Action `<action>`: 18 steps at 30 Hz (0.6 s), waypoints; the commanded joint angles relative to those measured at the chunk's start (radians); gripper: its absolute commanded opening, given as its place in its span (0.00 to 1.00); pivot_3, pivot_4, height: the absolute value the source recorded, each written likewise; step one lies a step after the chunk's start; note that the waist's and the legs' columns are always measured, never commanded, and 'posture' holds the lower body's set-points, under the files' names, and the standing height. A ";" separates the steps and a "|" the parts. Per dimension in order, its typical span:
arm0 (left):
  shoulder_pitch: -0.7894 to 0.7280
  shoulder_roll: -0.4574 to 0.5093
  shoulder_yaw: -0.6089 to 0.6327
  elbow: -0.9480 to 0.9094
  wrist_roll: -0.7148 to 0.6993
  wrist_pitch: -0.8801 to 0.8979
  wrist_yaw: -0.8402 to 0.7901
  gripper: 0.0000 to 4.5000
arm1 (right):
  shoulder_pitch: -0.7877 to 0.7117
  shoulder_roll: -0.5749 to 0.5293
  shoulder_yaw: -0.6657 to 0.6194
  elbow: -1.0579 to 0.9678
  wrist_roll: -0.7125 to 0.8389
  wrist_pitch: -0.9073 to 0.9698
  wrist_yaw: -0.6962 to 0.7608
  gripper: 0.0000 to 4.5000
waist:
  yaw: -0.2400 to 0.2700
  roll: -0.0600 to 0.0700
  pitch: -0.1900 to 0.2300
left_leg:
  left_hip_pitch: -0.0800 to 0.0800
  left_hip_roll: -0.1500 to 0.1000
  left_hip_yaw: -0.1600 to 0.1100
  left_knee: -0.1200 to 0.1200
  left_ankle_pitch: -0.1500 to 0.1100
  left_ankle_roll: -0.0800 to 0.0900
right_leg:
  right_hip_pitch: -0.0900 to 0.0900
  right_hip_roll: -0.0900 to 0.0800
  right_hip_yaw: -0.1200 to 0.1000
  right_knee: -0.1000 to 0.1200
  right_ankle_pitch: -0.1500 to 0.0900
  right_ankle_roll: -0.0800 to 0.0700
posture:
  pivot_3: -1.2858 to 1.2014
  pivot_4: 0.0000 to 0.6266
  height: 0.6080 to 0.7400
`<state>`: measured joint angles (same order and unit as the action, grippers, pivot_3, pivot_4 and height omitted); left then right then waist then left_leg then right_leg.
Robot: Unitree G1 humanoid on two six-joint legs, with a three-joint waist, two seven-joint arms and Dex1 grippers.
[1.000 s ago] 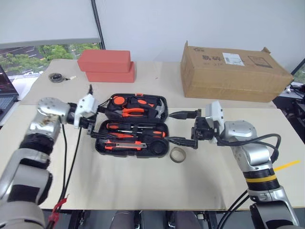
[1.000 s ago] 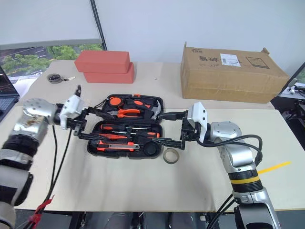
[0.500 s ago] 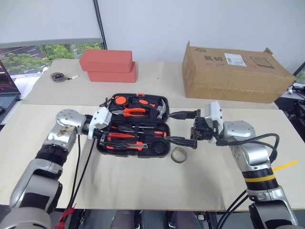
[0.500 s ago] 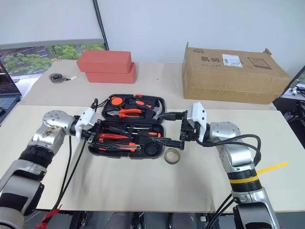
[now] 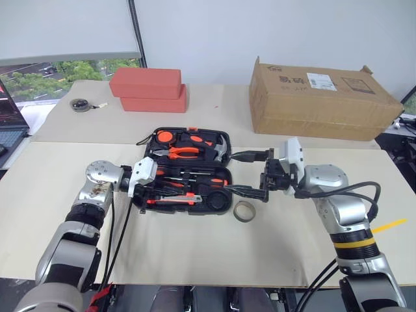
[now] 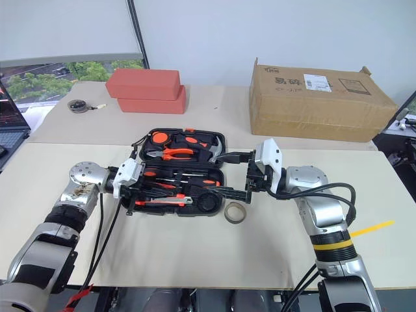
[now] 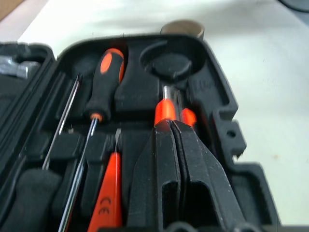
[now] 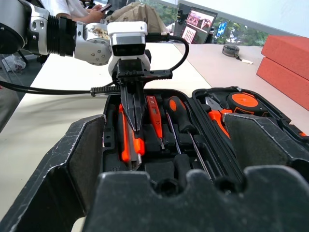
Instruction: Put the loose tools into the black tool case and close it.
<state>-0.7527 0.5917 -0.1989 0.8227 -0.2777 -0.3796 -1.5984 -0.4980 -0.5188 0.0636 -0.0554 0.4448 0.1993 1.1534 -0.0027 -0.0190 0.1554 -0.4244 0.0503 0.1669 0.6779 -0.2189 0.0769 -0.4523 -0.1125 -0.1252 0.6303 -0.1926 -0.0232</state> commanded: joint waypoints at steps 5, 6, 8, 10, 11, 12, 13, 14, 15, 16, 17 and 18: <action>-0.036 -0.024 -0.007 0.101 0.124 -0.120 0.044 0.02 | -0.015 -0.004 -0.015 -0.030 0.003 -0.023 -0.003 1.00 | 0.004 0.001 0.000 | 0.003 0.000 -0.002 0.000 0.000 0.000 | 0.004 0.000 -0.001 0.000 0.000 0.000 | 0.52 0.24 0.79; -0.035 -0.029 -0.010 0.108 0.134 -0.131 0.043 0.02 | -0.015 -0.004 -0.015 -0.029 0.003 -0.024 -0.003 1.00 | 0.004 0.001 -0.001 | 0.004 0.001 -0.002 0.000 0.000 0.000 | 0.006 0.000 -0.001 0.000 0.000 0.001 | 0.52 0.24 0.79; -0.031 -0.036 -0.019 0.123 0.160 -0.167 0.048 0.02 | -0.014 -0.004 -0.015 -0.030 0.002 -0.025 -0.004 1.00 | 0.004 0.001 -0.001 | 0.007 0.001 -0.002 0.000 -0.004 -0.007 | 0.009 -0.001 -0.001 0.000 0.000 0.001 | 0.52 0.24 0.79; -0.025 -0.043 -0.024 0.141 0.182 -0.197 0.057 0.02 | -0.012 -0.004 -0.015 -0.031 0.001 -0.025 -0.006 1.00 | 0.004 0.002 -0.001 | 0.010 0.001 -0.003 0.000 -0.004 -0.008 | 0.012 -0.002 -0.001 -0.001 0.000 0.001 | 0.52 0.24 0.79; -0.022 -0.047 -0.028 0.151 0.195 -0.212 0.068 0.02 | -0.010 -0.004 -0.016 -0.032 0.001 -0.026 -0.006 1.00 | 0.005 0.002 -0.001 | 0.011 0.001 -0.003 0.000 -0.005 -0.008 | 0.013 -0.002 -0.001 -0.001 0.000 0.000 | 0.52 0.24 0.79; -0.020 -0.049 -0.031 0.160 0.206 -0.224 0.074 0.02 | -0.008 -0.004 -0.016 -0.032 0.001 -0.026 -0.006 1.00 | 0.006 0.003 -0.002 | 0.011 0.001 -0.003 0.000 -0.005 -0.008 | 0.013 -0.002 -0.001 -0.001 0.000 0.001 | 0.52 0.24 0.79; -0.018 -0.051 -0.035 0.168 0.215 -0.234 0.078 0.02 | -0.006 -0.005 -0.017 -0.035 0.001 -0.026 -0.008 1.00 | 0.007 0.004 -0.004 | 0.011 0.000 -0.003 0.000 -0.005 -0.007 | 0.013 -0.002 -0.001 -0.001 0.001 0.001 | 0.52 0.24 0.79; -0.017 -0.052 -0.036 0.175 0.221 -0.241 0.082 0.02 | -0.004 -0.005 -0.017 -0.037 0.001 -0.025 -0.009 1.00 | 0.009 0.005 -0.004 | 0.011 0.000 -0.003 0.000 -0.005 -0.007 | 0.013 -0.002 -0.001 -0.001 0.001 0.001 | 0.52 0.24 0.79; -0.018 -0.054 -0.037 0.184 0.228 -0.248 0.088 0.02 | -0.002 -0.006 -0.017 -0.038 0.001 -0.025 -0.009 1.00 | 0.010 0.006 -0.005 | 0.011 0.000 -0.003 0.000 -0.005 -0.007 | 0.013 -0.002 -0.001 -0.001 0.001 0.001 | 0.52 0.24 0.79; -0.018 -0.055 -0.038 0.190 0.232 -0.254 0.092 0.02 | 0.000 -0.007 -0.018 -0.041 0.001 -0.024 -0.010 1.00 | 0.012 0.007 -0.006 | 0.011 0.000 -0.003 0.000 -0.005 -0.007 | 0.013 -0.002 -0.001 -0.001 0.001 0.001 | 0.52 0.24 0.79; -0.018 -0.056 -0.038 0.196 0.236 -0.260 0.096 0.02 | 0.002 -0.008 -0.018 -0.042 0.001 -0.024 -0.010 1.00 | 0.012 0.007 -0.007 | 0.011 0.000 -0.003 0.000 -0.005 -0.007 | 0.013 -0.002 -0.001 -0.001 0.001 0.001 | 0.52 0.24 0.79; -0.017 -0.057 -0.039 0.200 0.241 -0.265 0.099 0.02 | 0.004 -0.010 -0.018 -0.043 0.001 -0.023 -0.011 1.00 | 0.012 0.008 -0.007 | 0.011 0.000 -0.003 0.000 -0.005 -0.007 | 0.013 -0.002 -0.001 -0.001 0.001 0.001 | 0.52 0.24 0.79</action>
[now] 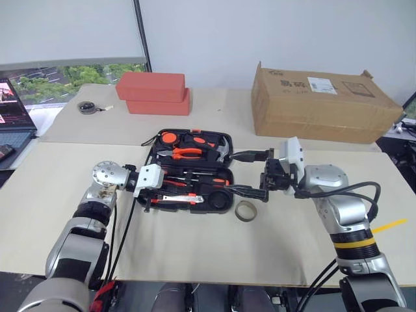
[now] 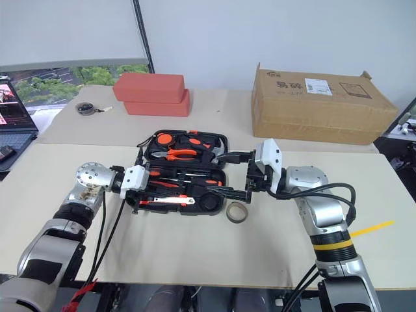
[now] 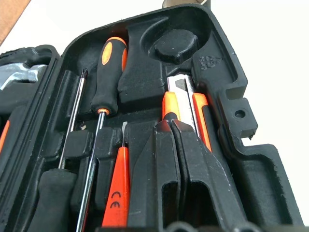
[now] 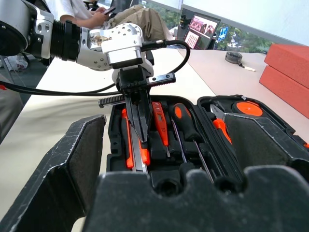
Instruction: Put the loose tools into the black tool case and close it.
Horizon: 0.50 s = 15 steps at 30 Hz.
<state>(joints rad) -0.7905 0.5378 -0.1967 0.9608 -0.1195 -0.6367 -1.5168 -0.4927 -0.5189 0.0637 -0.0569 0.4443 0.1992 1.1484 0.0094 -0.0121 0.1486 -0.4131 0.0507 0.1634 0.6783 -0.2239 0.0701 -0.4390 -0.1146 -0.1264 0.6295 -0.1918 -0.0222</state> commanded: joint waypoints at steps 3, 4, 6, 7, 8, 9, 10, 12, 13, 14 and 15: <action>0.027 -0.009 -0.045 0.073 0.100 -0.022 0.028 0.02 | 0.003 -0.020 -0.013 -0.039 -0.011 -0.024 -0.005 1.00 | -0.001 0.002 -0.002 | 0.000 0.000 0.000 0.000 0.000 0.000 | 0.000 0.000 0.000 0.000 0.000 0.000 | 0.52 0.24 0.79; 0.029 -0.011 -0.047 0.076 0.106 -0.029 0.035 0.02 | 0.004 -0.022 -0.012 -0.038 -0.014 -0.025 -0.004 1.00 | 0.000 0.002 -0.002 | 0.000 0.000 0.000 0.000 0.000 0.000 | 0.000 0.000 0.000 0.000 0.000 0.000 | 0.52 0.24 0.79; 0.033 -0.014 -0.050 0.081 0.114 -0.039 0.044 0.02 | 0.004 -0.023 -0.011 -0.038 -0.016 -0.025 -0.003 1.00 | 0.001 0.003 -0.003 | 0.000 0.000 0.000 0.000 0.000 0.000 | 0.000 0.000 0.000 0.000 0.000 0.000 | 0.52 0.24 0.79; 0.034 -0.017 -0.048 0.082 0.114 -0.042 0.049 0.02 | 0.004 -0.023 -0.011 -0.039 -0.016 -0.025 -0.002 1.00 | 0.001 0.003 -0.004 | 0.001 0.000 0.000 0.000 0.000 0.000 | 0.000 0.000 0.000 0.000 0.000 0.000 | 0.52 0.24 0.79; 0.035 -0.020 -0.044 0.083 0.112 -0.043 0.055 0.02 | 0.005 -0.023 -0.012 -0.041 -0.017 -0.024 -0.002 1.00 | 0.002 0.003 -0.004 | 0.001 0.000 0.000 0.000 0.000 0.000 | 0.000 0.000 0.000 0.000 0.000 0.000 | 0.52 0.24 0.79; 0.031 -0.023 -0.035 0.083 0.106 -0.039 0.061 0.02 | 0.006 -0.027 -0.010 -0.044 -0.021 -0.021 -0.001 1.00 | 0.002 0.003 -0.004 | 0.002 0.000 0.000 0.000 0.000 0.000 | 0.000 0.000 0.000 0.000 0.000 -0.001 | 0.52 0.24 0.79; 0.025 -0.026 -0.023 0.081 0.094 -0.034 0.069 0.02 | 0.007 -0.036 -0.006 -0.050 -0.028 -0.017 0.004 1.00 | 0.003 0.003 -0.004 | 0.003 0.000 0.000 0.000 0.000 0.000 | 0.000 0.000 0.000 0.000 -0.002 -0.003 | 0.52 0.24 0.79; 0.014 -0.028 0.005 0.071 0.062 -0.010 0.068 0.02 | 0.012 -0.058 0.001 -0.065 -0.042 -0.009 0.013 1.00 | 0.004 0.003 -0.004 | 0.003 0.000 0.000 0.000 0.000 0.000 | 0.000 -0.001 0.000 0.000 -0.003 -0.005 | 0.52 0.24 0.79; 0.007 -0.026 0.024 0.056 0.036 0.014 0.060 0.02 | 0.018 -0.073 0.008 -0.075 -0.054 0.002 0.012 1.00 | 0.005 0.003 -0.004 | 0.003 0.000 0.000 0.000 0.000 0.000 | 0.000 -0.001 0.000 -0.001 -0.003 -0.005 | 0.52 0.24 0.79; -0.003 -0.024 0.042 0.040 0.020 0.063 0.072 0.02 | 0.027 -0.097 0.023 -0.091 -0.073 0.020 0.014 1.00 | 0.005 0.003 -0.004 | 0.003 0.000 0.000 0.000 0.000 0.000 | 0.000 -0.001 0.000 -0.001 -0.003 -0.005 | 0.52 0.24 0.79; -0.012 -0.016 0.055 0.017 0.020 0.110 0.102 0.02 | 0.040 -0.123 0.040 -0.110 -0.091 0.043 0.016 1.00 | 0.005 0.003 -0.004 | 0.003 0.000 0.000 0.000 0.000 0.000 | -0.001 -0.002 0.000 -0.001 -0.003 -0.005 | 0.52 0.24 0.79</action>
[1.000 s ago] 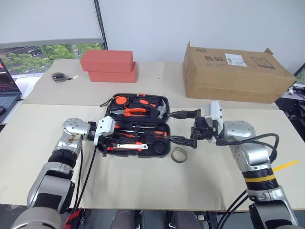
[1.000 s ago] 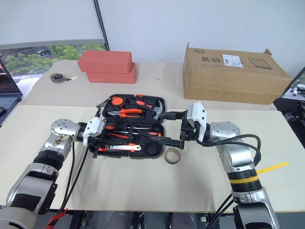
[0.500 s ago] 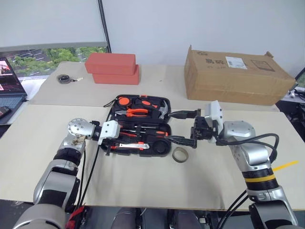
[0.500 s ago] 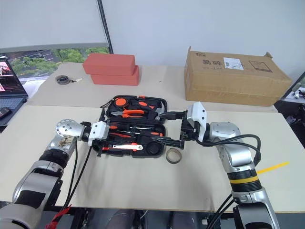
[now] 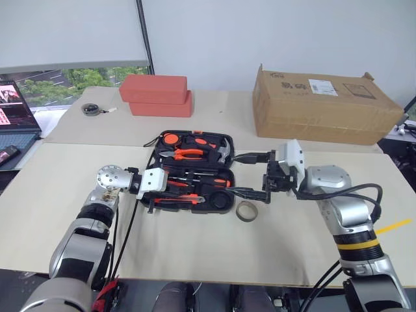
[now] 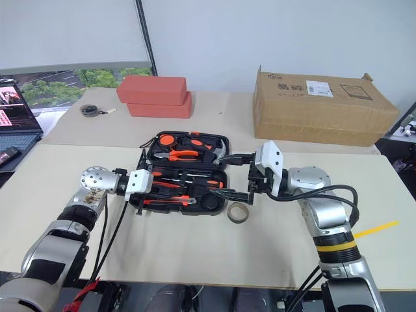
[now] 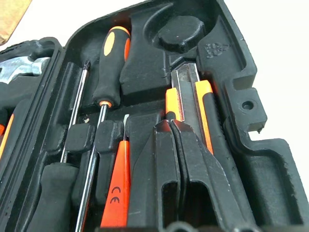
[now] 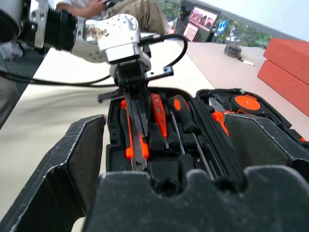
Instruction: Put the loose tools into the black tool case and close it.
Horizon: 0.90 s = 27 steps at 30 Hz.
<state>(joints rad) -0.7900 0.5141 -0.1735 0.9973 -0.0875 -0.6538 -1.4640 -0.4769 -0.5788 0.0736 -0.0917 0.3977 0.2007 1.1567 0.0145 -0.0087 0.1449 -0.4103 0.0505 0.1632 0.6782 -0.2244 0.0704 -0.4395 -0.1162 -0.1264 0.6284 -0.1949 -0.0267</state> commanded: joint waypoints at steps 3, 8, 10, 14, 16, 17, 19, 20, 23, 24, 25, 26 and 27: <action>-0.015 0.032 0.072 -0.139 -0.083 0.293 0.023 0.02 | 0.049 -0.115 0.066 -0.114 -0.082 0.079 0.003 1.00 | -0.003 -0.001 0.001 | -0.004 0.000 0.000 0.000 0.000 0.000 | -0.001 0.000 0.000 -0.001 0.000 0.000 | 0.52 0.24 0.79; 0.069 0.153 0.110 -0.554 -0.287 0.743 -0.118 0.35 | 0.079 -0.190 0.117 -0.168 -0.138 0.146 -0.004 1.00 | -0.018 -0.002 0.001 | -0.019 0.000 0.001 0.001 0.006 0.011 | -0.015 0.003 0.002 0.000 0.004 0.007 | 0.52 0.24 0.79; 0.134 0.241 0.086 -0.730 -0.337 0.858 -0.146 0.47 | 0.091 -0.213 0.138 -0.202 -0.145 0.191 0.006 1.00 | -0.027 -0.002 0.001 | -0.020 0.000 0.001 0.000 0.009 0.004 | -0.017 0.004 0.003 0.001 0.004 0.007 | 0.52 0.24 0.79; 0.207 0.319 0.093 -0.941 -0.371 0.970 -0.148 0.81 | 0.099 -0.210 0.177 -0.246 -0.143 0.235 0.007 1.00 | -0.026 -0.002 0.001 | -0.018 -0.001 0.002 0.000 0.006 0.001 | -0.015 0.004 0.003 0.001 -0.003 0.008 | 0.52 0.24 0.79; 0.233 0.337 0.099 -1.008 -0.380 0.994 -0.137 0.95 | 0.098 -0.202 0.195 -0.257 -0.147 0.249 -0.001 1.00 | -0.022 -0.003 0.002 | -0.018 -0.001 0.002 0.000 0.004 0.002 | -0.015 0.004 0.003 0.001 -0.004 0.009 | 0.52 0.24 0.79; 0.241 0.343 0.103 -1.033 -0.387 1.008 -0.131 1.00 | 0.098 -0.201 0.204 -0.259 -0.151 0.259 -0.004 1.00 | -0.019 -0.003 0.002 | -0.018 -0.001 0.001 0.000 0.003 0.003 | -0.015 0.004 0.003 0.001 -0.004 0.009 | 0.52 0.24 0.79; 0.260 0.355 0.115 -1.088 -0.410 1.042 -0.120 1.00 | 0.103 -0.210 0.233 -0.251 -0.185 0.260 -0.011 1.00 | -0.014 -0.003 0.002 | -0.018 -0.001 0.001 0.000 -0.001 0.008 | -0.014 0.003 0.003 0.000 -0.004 0.009 | 0.52 0.24 0.79; 0.267 0.360 0.119 -1.106 -0.417 1.052 -0.114 1.00 | 0.105 -0.216 0.244 -0.245 -0.202 0.262 -0.015 1.00 | -0.011 -0.003 0.002 | -0.017 -0.001 0.001 0.001 -0.003 0.005 | -0.014 0.003 0.003 0.000 -0.004 0.008 | 0.52 0.24 0.79; 0.283 0.376 0.118 -1.136 -0.411 1.059 -0.099 1.00 | 0.106 -0.224 0.265 -0.216 -0.245 0.254 -0.028 1.00 | -0.008 -0.003 0.002 | -0.016 -0.001 0.001 0.001 -0.004 0.003 | -0.013 0.002 0.003 0.000 -0.007 0.004 | 0.52 0.24 0.79; 0.289 0.379 0.119 -1.145 -0.414 1.065 -0.096 1.00 | 0.104 -0.224 0.269 -0.206 -0.258 0.248 -0.033 1.00 | -0.006 -0.003 0.002 | -0.015 -0.001 0.001 0.001 -0.004 0.003 | -0.013 0.003 0.003 0.000 -0.007 0.004 | 0.52 0.24 0.79; 0.294 0.382 0.121 -1.153 -0.420 1.072 -0.094 1.00 | 0.102 -0.224 0.273 -0.200 -0.267 0.246 -0.035 0.88 | -0.005 -0.003 0.002 | -0.015 -0.001 0.001 0.001 -0.003 0.003 | -0.013 0.003 0.003 0.001 -0.007 0.004 | 0.52 0.24 0.79; 0.299 0.383 0.122 -1.162 -0.423 1.075 -0.090 1.00 | 0.098 -0.222 0.275 -0.197 -0.272 0.246 -0.035 0.85 | -0.004 -0.003 0.002 | -0.015 -0.001 0.001 0.001 -0.003 0.003 | -0.013 0.003 0.003 0.001 -0.007 0.004 | 0.52 0.24 0.79; 0.303 0.383 0.123 -1.171 -0.425 1.078 -0.087 1.00 | 0.095 -0.214 0.273 -0.195 -0.274 0.250 -0.040 0.77 | -0.004 -0.003 0.002 | -0.015 -0.001 0.001 0.001 -0.003 0.003 | -0.012 0.003 0.003 0.001 -0.007 0.004 | 0.52 0.24 0.79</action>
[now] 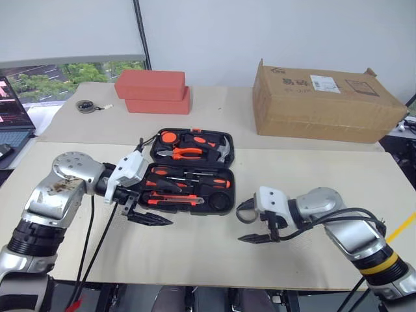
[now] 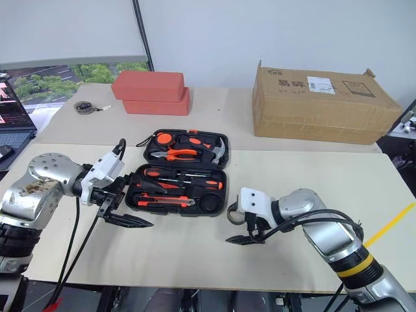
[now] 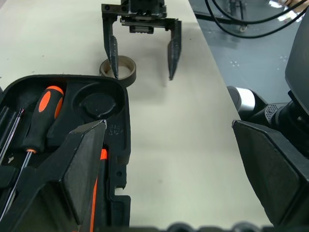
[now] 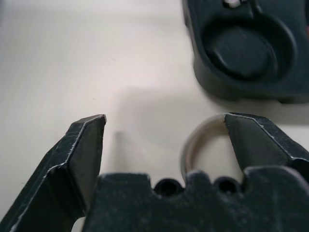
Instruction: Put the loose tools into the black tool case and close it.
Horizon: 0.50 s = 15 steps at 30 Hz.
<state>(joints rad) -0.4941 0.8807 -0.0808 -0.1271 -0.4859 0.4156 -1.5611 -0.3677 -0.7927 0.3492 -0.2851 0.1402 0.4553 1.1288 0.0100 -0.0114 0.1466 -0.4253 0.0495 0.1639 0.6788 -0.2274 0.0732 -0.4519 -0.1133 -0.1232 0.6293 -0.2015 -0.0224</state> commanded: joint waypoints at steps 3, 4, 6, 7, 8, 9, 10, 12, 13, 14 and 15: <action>0.016 0.018 0.030 -0.063 -0.034 0.013 0.018 1.00 | -0.021 0.013 -0.005 -0.001 -0.017 0.001 -0.012 0.56 | 0.001 0.000 0.000 | 0.000 0.000 0.000 0.000 0.001 0.000 | 0.000 0.000 0.000 0.000 0.002 0.004 | 0.52 0.24 0.79; 0.017 0.018 0.029 -0.066 -0.035 0.013 0.020 1.00 | -0.022 0.013 -0.005 -0.001 -0.019 0.001 -0.011 0.47 | 0.001 0.000 0.000 | 0.000 0.000 0.000 0.000 0.002 0.000 | 0.000 0.001 0.000 0.000 0.002 0.004 | 0.52 0.24 0.79; 0.019 0.019 0.029 -0.068 -0.039 0.012 0.023 1.00 | -0.023 0.014 -0.006 -0.002 -0.020 0.003 -0.010 0.33 | 0.001 0.000 0.000 | 0.000 0.000 0.000 -0.001 0.004 -0.003 | 0.000 0.001 0.000 0.000 0.002 0.004 | 0.52 0.24 0.79; 0.019 0.019 0.029 -0.068 -0.041 0.011 0.024 1.00 | -0.023 0.015 -0.007 -0.002 -0.020 0.004 -0.009 0.24 | 0.001 0.000 0.000 | 0.000 0.000 0.000 -0.001 0.005 -0.004 | 0.000 0.001 0.000 0.000 0.002 0.004 | 0.52 0.24 0.79; 0.019 0.020 0.028 -0.067 -0.042 0.010 0.025 1.00 | -0.023 0.014 -0.009 -0.003 -0.020 0.003 -0.009 0.17 | 0.001 0.000 0.000 | 0.000 0.000 0.000 -0.001 0.005 -0.004 | 0.000 0.001 0.000 0.000 0.002 0.004 | 0.52 0.24 0.79; 0.020 0.021 0.028 -0.067 -0.043 0.010 0.025 1.00 | -0.022 0.014 -0.011 -0.003 -0.020 0.003 -0.009 0.09 | 0.001 0.000 0.000 | 0.000 0.000 0.000 -0.001 0.005 -0.003 | 0.000 0.001 0.000 0.000 0.002 0.004 | 0.52 0.24 0.79; 0.022 0.023 0.030 -0.069 -0.044 0.011 0.025 1.00 | -0.022 0.012 -0.015 -0.005 -0.020 0.003 -0.010 0.01 | 0.001 0.000 0.000 | 0.000 0.000 0.000 0.000 0.005 -0.003 | 0.000 0.001 0.000 0.000 0.002 0.004 | 0.52 0.24 0.79; 0.029 0.025 0.032 -0.078 -0.047 0.012 0.028 1.00 | -0.025 0.008 -0.021 -0.005 -0.025 0.002 -0.015 0.01 | 0.001 0.000 0.000 | 0.000 0.000 0.000 0.000 0.004 -0.003 | 0.000 0.001 0.000 0.000 0.002 0.004 | 0.52 0.24 0.79; 0.033 0.026 0.033 -0.083 -0.049 0.013 0.030 1.00 | -0.028 0.005 -0.023 -0.005 -0.027 0.003 -0.016 0.01 | 0.001 0.000 0.000 | 0.000 0.000 0.000 0.000 0.003 -0.001 | 0.000 0.001 0.000 0.000 0.002 0.004 | 0.52 0.24 0.79; 0.037 0.026 0.035 -0.089 -0.051 0.014 0.034 1.00 | -0.033 -0.003 -0.026 -0.009 -0.028 0.009 -0.011 0.01 | 0.001 0.000 0.000 | 0.000 0.000 0.000 0.000 0.002 0.001 | 0.000 0.001 0.000 0.000 0.002 0.004 | 0.52 0.24 0.79; 0.041 0.025 0.040 -0.093 -0.055 0.016 0.043 1.00 | -0.041 -0.012 -0.029 -0.013 -0.028 0.014 -0.006 0.01 | 0.001 0.000 0.000 | 0.000 0.000 0.000 0.000 0.002 0.001 | 0.000 0.001 0.000 0.000 0.002 0.004 | 0.52 0.24 0.79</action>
<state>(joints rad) -0.4552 0.8969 -0.0773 -0.1882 -0.5173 0.4240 -1.5321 -0.3807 -0.7842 0.3498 -0.2696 0.1178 0.4588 1.1182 0.0108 -0.0114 0.1466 -0.4254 0.0495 0.1641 0.6785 -0.2256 0.0740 -0.4521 -0.1126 -0.1231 0.6295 -0.1991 -0.0186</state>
